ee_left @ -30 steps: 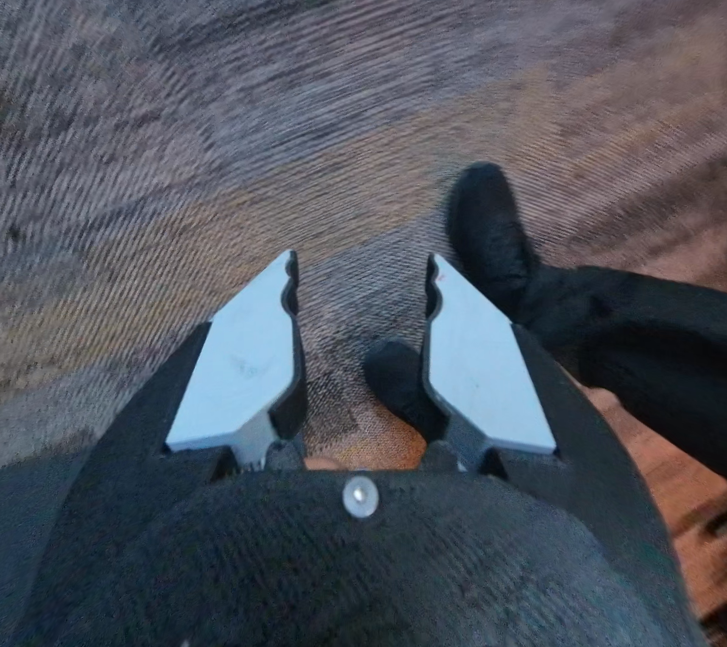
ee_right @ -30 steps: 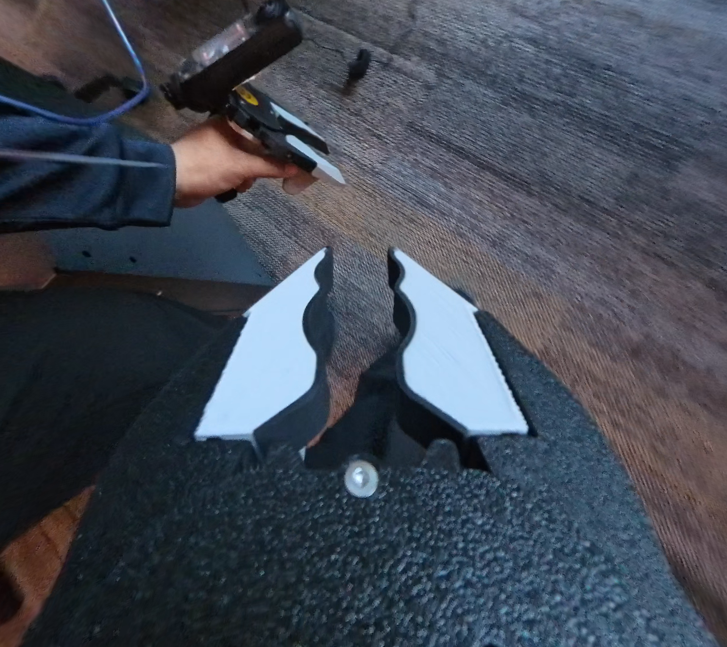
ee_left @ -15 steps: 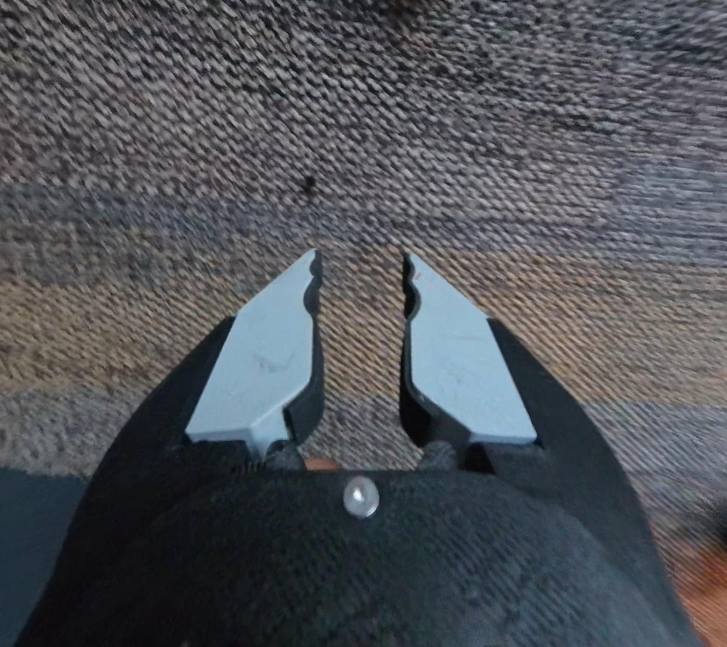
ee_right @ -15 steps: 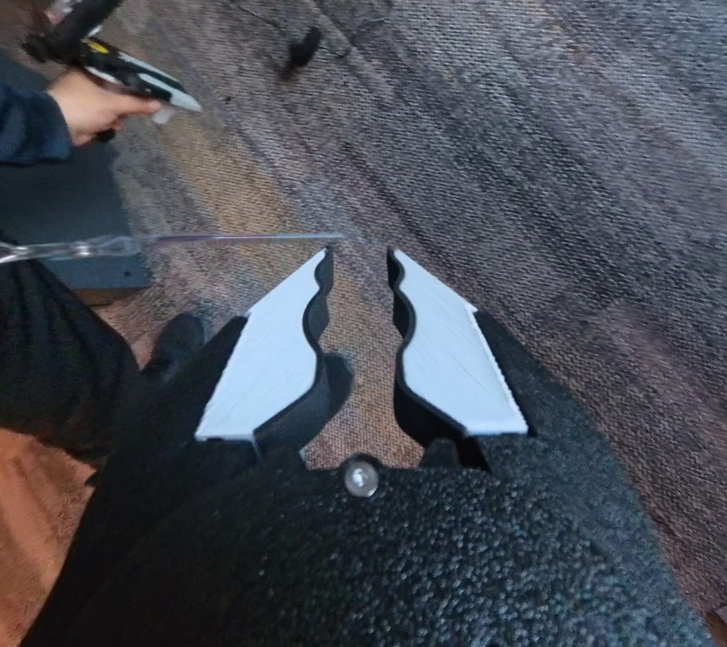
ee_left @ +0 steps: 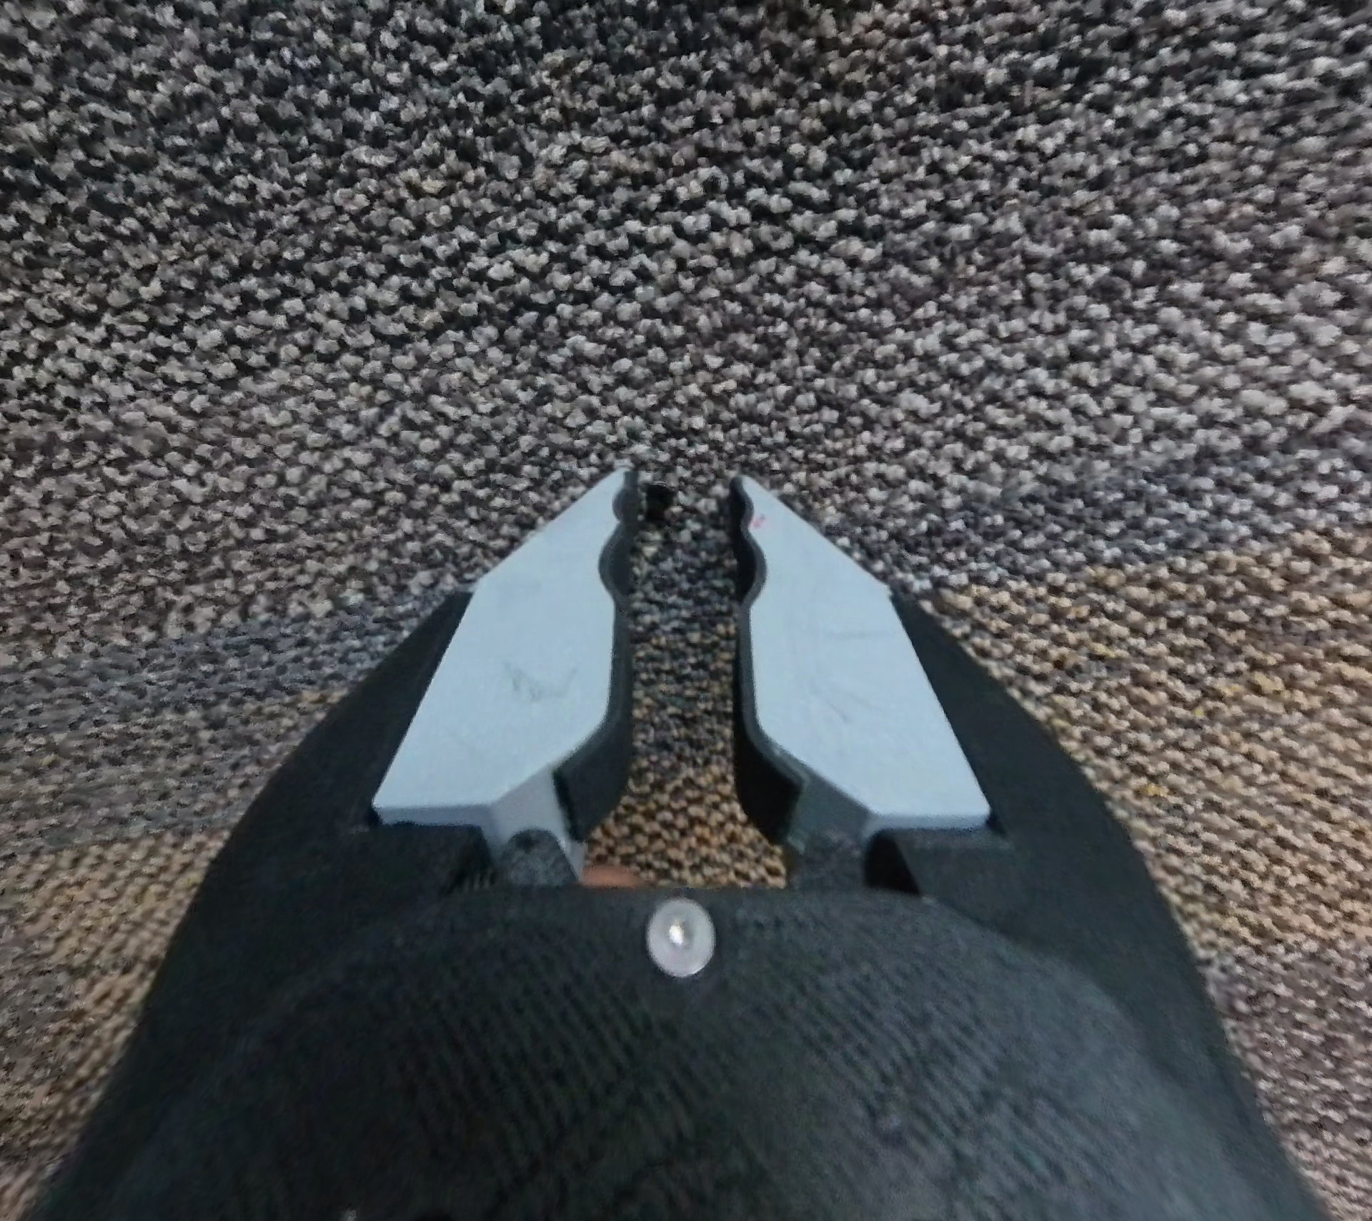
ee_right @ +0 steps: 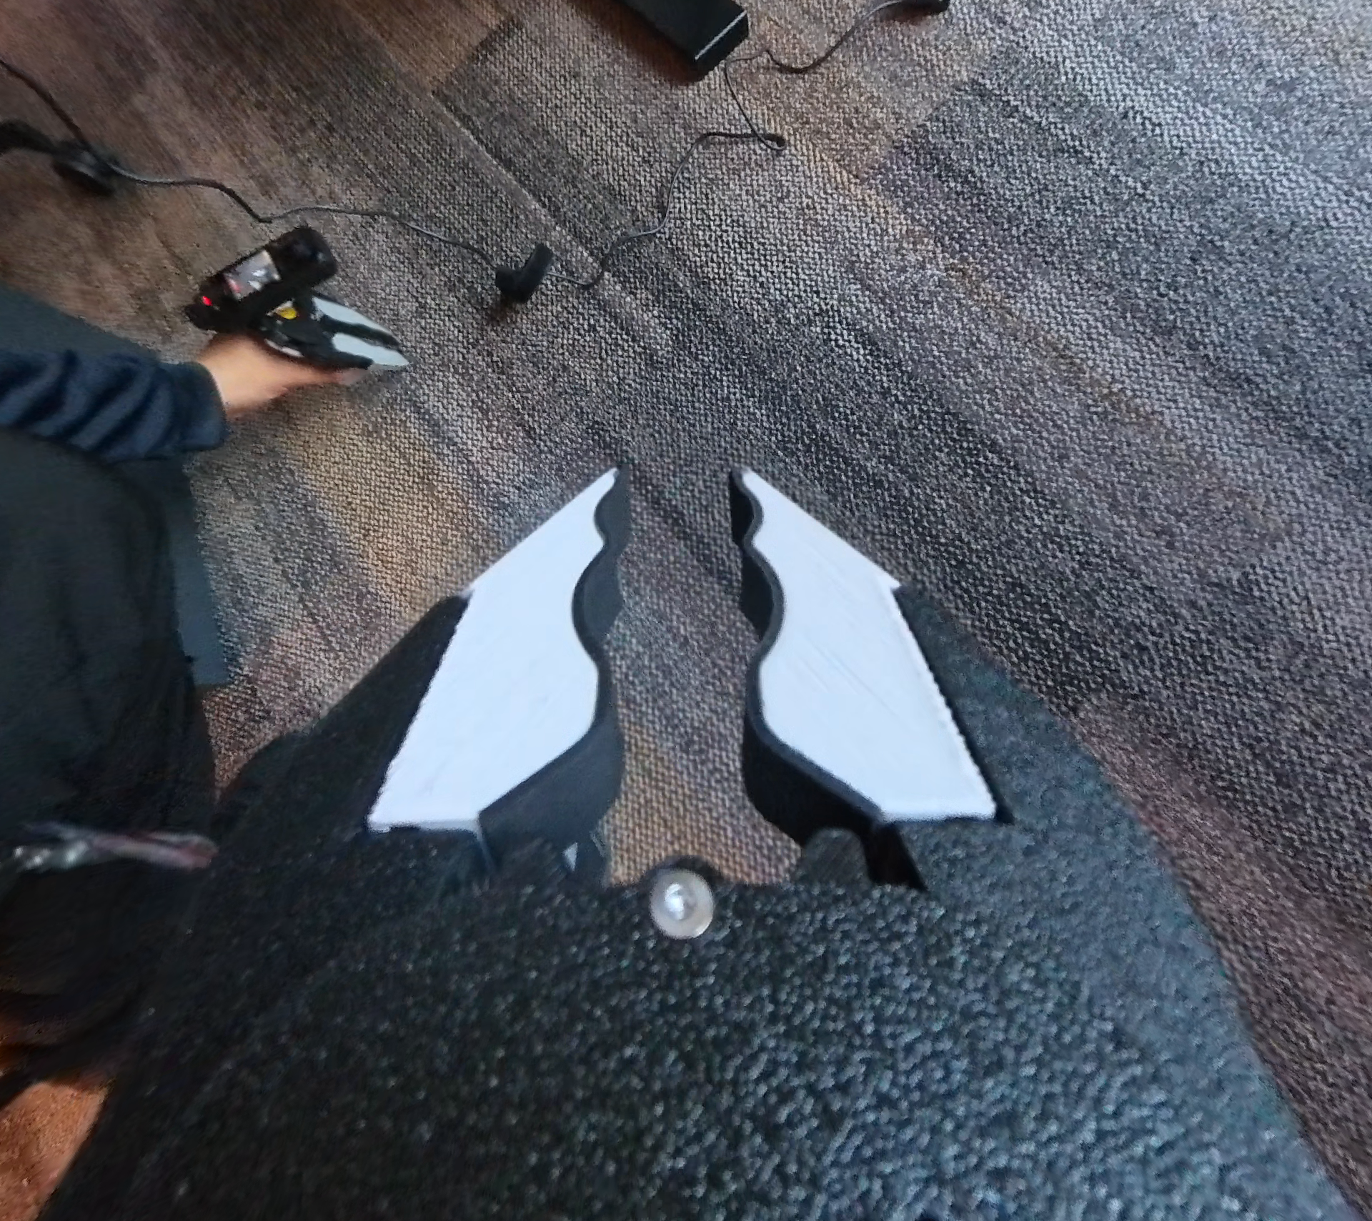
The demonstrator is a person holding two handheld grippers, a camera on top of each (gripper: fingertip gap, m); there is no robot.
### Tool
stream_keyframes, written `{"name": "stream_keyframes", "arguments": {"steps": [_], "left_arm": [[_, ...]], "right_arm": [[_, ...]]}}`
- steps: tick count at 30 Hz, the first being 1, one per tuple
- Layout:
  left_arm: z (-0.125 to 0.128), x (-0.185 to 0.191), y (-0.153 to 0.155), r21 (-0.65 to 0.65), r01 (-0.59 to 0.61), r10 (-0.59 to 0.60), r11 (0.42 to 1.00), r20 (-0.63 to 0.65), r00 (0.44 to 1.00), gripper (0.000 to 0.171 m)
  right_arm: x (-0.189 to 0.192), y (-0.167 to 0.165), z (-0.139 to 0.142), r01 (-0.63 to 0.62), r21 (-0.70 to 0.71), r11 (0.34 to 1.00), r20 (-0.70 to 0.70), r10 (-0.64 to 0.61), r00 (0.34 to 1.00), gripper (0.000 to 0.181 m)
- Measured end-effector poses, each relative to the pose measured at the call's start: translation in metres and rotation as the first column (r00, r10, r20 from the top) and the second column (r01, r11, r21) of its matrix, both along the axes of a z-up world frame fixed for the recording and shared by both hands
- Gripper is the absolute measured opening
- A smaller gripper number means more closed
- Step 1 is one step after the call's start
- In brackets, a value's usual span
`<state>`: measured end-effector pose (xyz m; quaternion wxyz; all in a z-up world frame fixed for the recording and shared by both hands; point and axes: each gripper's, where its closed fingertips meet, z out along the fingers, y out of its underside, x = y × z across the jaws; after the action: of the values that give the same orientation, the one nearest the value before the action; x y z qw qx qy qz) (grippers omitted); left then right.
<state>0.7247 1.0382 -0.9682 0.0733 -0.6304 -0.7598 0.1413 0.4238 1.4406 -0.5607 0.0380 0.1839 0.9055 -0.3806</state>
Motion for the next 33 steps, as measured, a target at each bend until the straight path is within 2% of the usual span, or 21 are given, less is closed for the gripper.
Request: {"name": "stream_keyframes", "arguments": {"steps": [13, 17, 19, 25, 27, 29, 31, 33], "left_arm": [[-0.004, 0.006, -0.001, 0.029, -0.015, 0.015, 0.999, 0.004, 1.0, 0.019], [-0.005, 0.004, 0.001, 0.02, 0.005, -0.005, 1.0, 0.002, 1.0, 0.014], [-0.005, 0.005, 0.001, 0.029, -0.014, 0.014, 0.999, -0.005, 1.0, 0.007], [0.0, 0.006, 0.001, 0.03, -0.027, 0.026, 0.999, 0.024, 0.999, 0.005], [0.01, 0.002, 0.017, 0.033, -0.017, 0.016, 0.999, 0.027, 1.0, 0.005], [0.025, -0.006, 0.05, 0.07, 0.005, -0.007, 0.998, 0.022, 1.0, 0.005], [0.039, -0.005, 0.096, 0.139, 0.028, -0.036, 0.99, 0.059, 0.998, 0.005], [0.058, 0.001, 0.162, 0.272, 0.024, -0.054, 0.962, 0.106, 0.993, 0.005]], "right_arm": [[-0.003, 0.003, 0.01, 0.017, -0.056, 0.998, -0.007, -0.017, 1.0, 0.023], [0.0, 0.001, 0.01, -0.004, -0.051, 0.999, -0.018, 0.003, 1.0, 0.023], [0.001, 0.001, 0.01, -0.009, -0.05, 0.999, -0.021, 0.008, 1.0, 0.023], [0.0, 0.0, 0.01, -0.006, -0.062, 0.998, -0.004, 0.006, 1.0, 0.022], [0.007, -0.002, 0.01, -0.002, -0.059, 0.998, 0.022, 0.003, 1.0, 0.022], [0.017, 0.004, 0.01, 0.015, -0.038, 0.999, 0.043, -0.013, 0.999, 0.022], [0.025, 0.015, 0.01, 0.046, -0.011, 0.999, 0.039, -0.046, 0.998, 0.022], [0.031, 0.034, 0.011, 0.114, 0.023, 0.993, 0.029, -0.115, 0.993, 0.022]]}}
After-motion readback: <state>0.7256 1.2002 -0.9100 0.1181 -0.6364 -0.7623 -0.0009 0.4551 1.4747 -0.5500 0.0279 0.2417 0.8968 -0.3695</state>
